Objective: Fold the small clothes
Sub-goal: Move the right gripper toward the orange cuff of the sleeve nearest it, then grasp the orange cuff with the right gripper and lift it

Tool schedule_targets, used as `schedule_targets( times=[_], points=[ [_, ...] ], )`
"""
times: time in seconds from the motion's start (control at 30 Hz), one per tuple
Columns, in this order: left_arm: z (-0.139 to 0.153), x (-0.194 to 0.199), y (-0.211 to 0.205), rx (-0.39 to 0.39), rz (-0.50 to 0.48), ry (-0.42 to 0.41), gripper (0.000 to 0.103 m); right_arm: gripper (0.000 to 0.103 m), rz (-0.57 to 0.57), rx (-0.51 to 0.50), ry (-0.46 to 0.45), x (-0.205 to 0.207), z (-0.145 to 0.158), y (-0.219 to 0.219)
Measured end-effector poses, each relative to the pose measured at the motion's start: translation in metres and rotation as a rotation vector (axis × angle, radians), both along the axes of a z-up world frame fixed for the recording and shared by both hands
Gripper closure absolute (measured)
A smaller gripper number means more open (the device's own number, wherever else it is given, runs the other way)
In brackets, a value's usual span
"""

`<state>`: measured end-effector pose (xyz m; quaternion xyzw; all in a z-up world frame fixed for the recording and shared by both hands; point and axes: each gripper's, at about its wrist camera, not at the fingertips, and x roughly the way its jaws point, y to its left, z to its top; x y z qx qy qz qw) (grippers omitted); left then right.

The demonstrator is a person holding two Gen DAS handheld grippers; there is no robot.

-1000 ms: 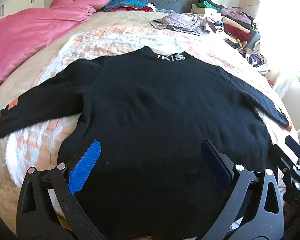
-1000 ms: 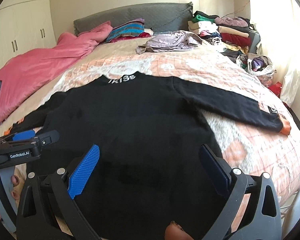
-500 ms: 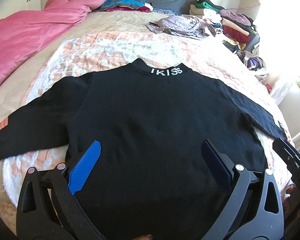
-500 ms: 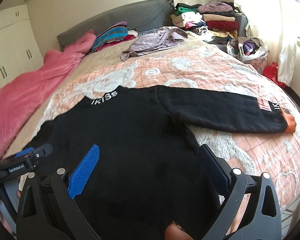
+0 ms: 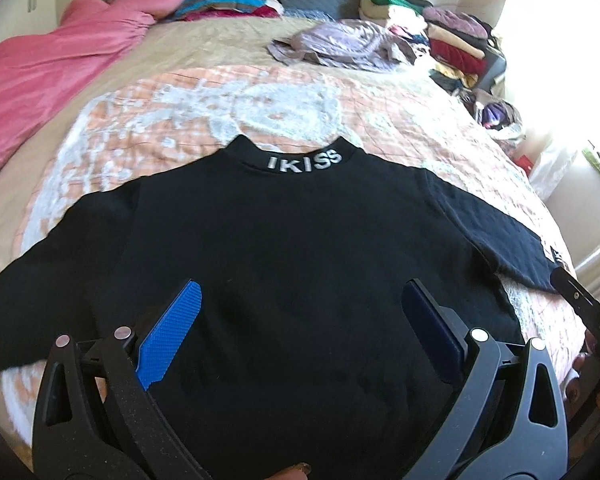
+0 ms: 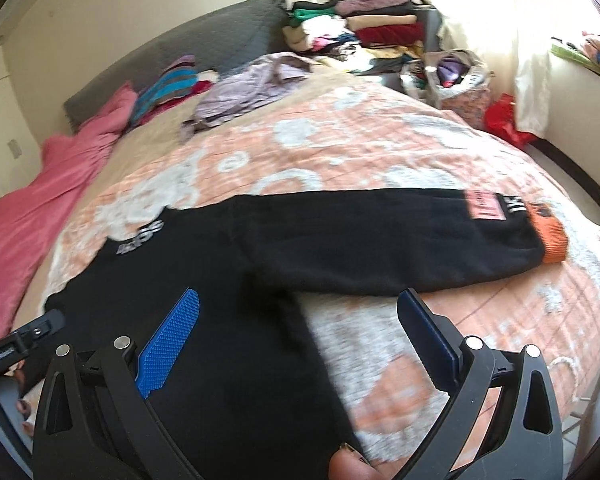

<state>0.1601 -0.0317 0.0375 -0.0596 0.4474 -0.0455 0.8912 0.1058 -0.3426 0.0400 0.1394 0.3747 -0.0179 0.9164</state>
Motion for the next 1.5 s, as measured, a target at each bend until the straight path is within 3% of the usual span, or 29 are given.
schedule_targets(
  times=[0.63,0.9,1.27,1.3,1.43,1.5],
  points=[
    [-0.045,0.057,-0.017,0.003,-0.017,0.085,0.009,0.004,-0.311,0.031,0.098,0.018,-0.05,-0.113],
    [-0.065,0.062,-0.015,0.02,-0.017,0.072,0.009,0.004,-0.403,0.092,0.135,0.02,-0.072,-0.153],
    [-0.065,0.066,0.003,0.041,0.018,0.028,0.009,0.006,-0.485,0.155,0.072,0.03,-0.087,-0.194],
    [-0.064,0.066,0.006,0.037,0.022,0.024,0.009,0.014,-0.49,0.157,0.064,0.031,-0.087,-0.197],
    [-0.054,0.064,0.022,0.036,0.051,-0.004,0.009,0.067,-0.517,0.174,0.023,0.032,-0.084,-0.21],
    [-0.049,0.062,0.029,0.034,0.065,-0.012,0.009,0.081,-0.513,0.176,-0.013,0.029,-0.078,-0.211]
  ],
)
